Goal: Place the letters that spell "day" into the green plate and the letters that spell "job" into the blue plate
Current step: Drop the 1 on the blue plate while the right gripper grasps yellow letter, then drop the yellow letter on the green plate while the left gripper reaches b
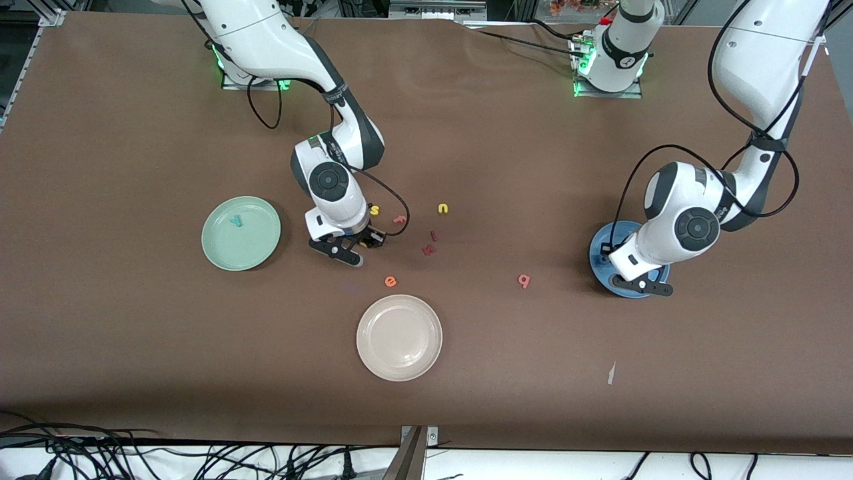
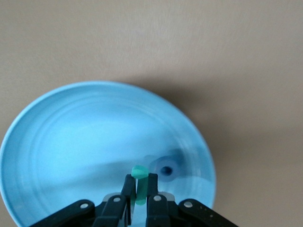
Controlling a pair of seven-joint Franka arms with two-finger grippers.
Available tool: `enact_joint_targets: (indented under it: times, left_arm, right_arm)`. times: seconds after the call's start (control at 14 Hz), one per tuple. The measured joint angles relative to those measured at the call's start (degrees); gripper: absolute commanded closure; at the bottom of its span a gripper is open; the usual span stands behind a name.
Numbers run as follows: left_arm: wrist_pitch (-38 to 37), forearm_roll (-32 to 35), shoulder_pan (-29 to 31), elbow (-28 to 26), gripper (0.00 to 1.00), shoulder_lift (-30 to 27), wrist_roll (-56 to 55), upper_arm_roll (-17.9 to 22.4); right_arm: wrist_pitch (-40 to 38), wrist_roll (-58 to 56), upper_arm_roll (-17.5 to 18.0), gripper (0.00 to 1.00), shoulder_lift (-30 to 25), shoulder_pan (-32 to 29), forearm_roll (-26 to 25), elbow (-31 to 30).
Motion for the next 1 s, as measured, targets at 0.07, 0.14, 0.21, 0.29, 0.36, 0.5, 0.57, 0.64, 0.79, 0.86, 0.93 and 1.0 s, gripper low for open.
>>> enact_joint_targets:
  times: [0.07, 0.14, 0.21, 0.29, 0.36, 0.5, 0.57, 0.64, 0.79, 0.86, 0.93, 1.0]
  left_arm:
    - [-0.25, 0.03, 0.32, 0.18, 0.0, -0.19, 1.4, -0.05]
    - [-1.73, -0.48, 0.37, 1.14, 0.0, -0.59, 1.7, -0.22]
    - [-4.52, -1.95, 0.23, 3.18, 0.0, -0.94, 1.34, -0.7]
    - [-7.06, -3.82, -0.35, 5.64, 0.0, -1.16, 0.66, -1.22]
    - [-8.53, -5.24, -1.45, 7.79, 0.0, -1.21, -0.98, -1.56]
    - [-9.45, -6.7, -5.24, 10.83, 0.0, -0.51, -7.45, -1.8]
    - [-9.45, -6.72, -7.49, 12.32, 0.0, 0.59, -10.48, -1.84]
    - [-9.45, -6.72, -9.87, 14.19, 0.0, 2.18, -12.45, -1.86]
    - [-9.43, -6.72, -14.38, 18.45, 0.0, 6.26, -14.17, -1.77]
    - [-9.44, -6.62, -16.07, 20.26, 0.0, 8.27, -14.33, -1.65]
    - [-9.43, -5.79, -17.32, 21.6, 0.0, 9.98, -14.31, -1.55]
    - [-9.43, -4.03, -17.99, 22.46, 0.0, 11.27, -14.29, -1.49]
  right_arm:
    - [-1.67, -0.31, -0.52, 0.94, -0.12, 0.06, -0.36, 0.62]
    - [-4.64, -1.15, -1.4, 0.94, -0.5, 0.1, -0.99, 1.71]
    - [-8.54, -3.06, -2.56, 0.94, -1.22, 0.1, -1.37, 3.15]
    - [-12.38, -5.4, -3.79, 0.94, -2.28, 0.09, -1.5, 4.33]
    - [-15.34, -7.85, -4.95, 0.94, -3.55, 0.08, -1.56, 4.9]
    - [-19.59, -13.28, -7.63, 0.94, -6.12, 0.09, -1.72, 4.9]
    - [-21.54, -16.96, -9.43, 0.94, -7.28, 0.09, -1.76, 4.59]
    - [-22.83, -21.13, -11.42, 0.94, -8.41, 0.04, -1.76, 3.87]
    - [-23.3, -28.43, -15.19, 0.94, -10.83, -0.14, -1.76, 0.76]
    - [-22.77, -31.9, -16.77, 0.94, -11.84, -0.24, -1.76, -1.31]
    - [-20.96, -34.86, -18.0, 0.94, -12.72, -0.35, -1.75, -3.89]
    - [-17.16, -37.15, -18.87, 0.94, -13.45, -0.45, -1.74, -7.21]
